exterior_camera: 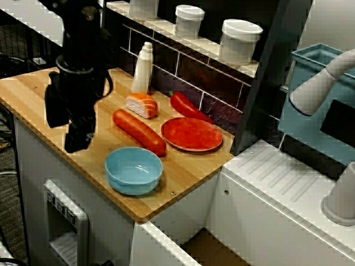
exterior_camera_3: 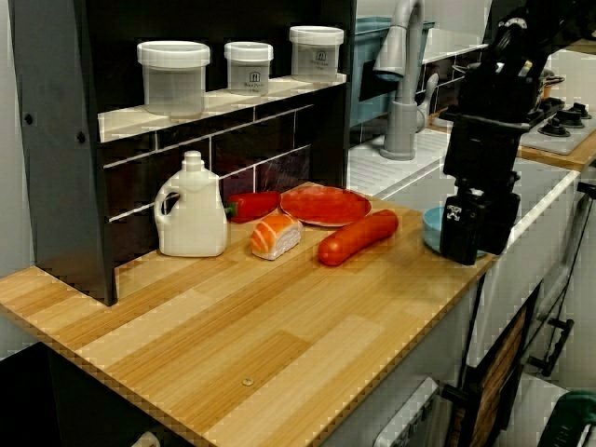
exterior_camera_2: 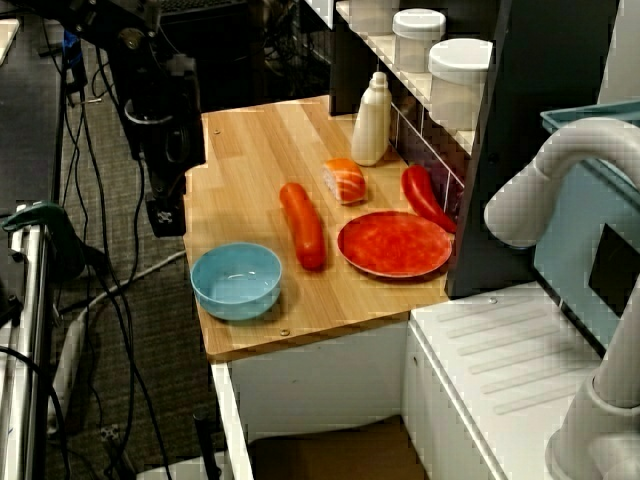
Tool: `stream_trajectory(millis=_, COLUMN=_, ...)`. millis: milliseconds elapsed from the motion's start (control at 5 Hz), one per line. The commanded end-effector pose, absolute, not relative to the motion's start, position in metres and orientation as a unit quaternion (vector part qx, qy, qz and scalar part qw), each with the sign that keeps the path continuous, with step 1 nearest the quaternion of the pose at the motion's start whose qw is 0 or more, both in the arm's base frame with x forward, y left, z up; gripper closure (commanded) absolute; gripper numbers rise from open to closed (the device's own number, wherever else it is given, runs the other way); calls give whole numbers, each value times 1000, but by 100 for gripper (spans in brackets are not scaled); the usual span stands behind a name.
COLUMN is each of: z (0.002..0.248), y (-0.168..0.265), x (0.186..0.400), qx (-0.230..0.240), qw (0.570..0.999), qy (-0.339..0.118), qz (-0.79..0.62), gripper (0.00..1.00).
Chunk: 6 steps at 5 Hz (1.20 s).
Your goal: Push into sink
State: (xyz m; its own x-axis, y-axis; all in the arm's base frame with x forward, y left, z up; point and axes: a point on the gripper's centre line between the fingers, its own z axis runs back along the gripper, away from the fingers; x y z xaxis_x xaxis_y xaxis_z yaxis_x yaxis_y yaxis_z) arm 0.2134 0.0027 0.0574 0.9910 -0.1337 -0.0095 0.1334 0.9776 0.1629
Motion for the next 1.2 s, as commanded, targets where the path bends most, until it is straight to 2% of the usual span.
stream_trajectory(millis=0, z=66, y=-15, x=238, qx=89, qw=995, qy=-23, qz=-32, gripper=0)
stream_trajectory(millis=200, z=61, y=-23, x=245, qx=91, qw=995, qy=-18, qz=-36, gripper=0)
stream_trajectory(millis=600, z=66, y=-41, x=243, qx=66, qw=997, qy=-11, qz=-42, gripper=0)
stream_trajectory(millis=1000, z=68, y=-52, x=240, qx=41, qw=999, qy=18, qz=-32, gripper=0)
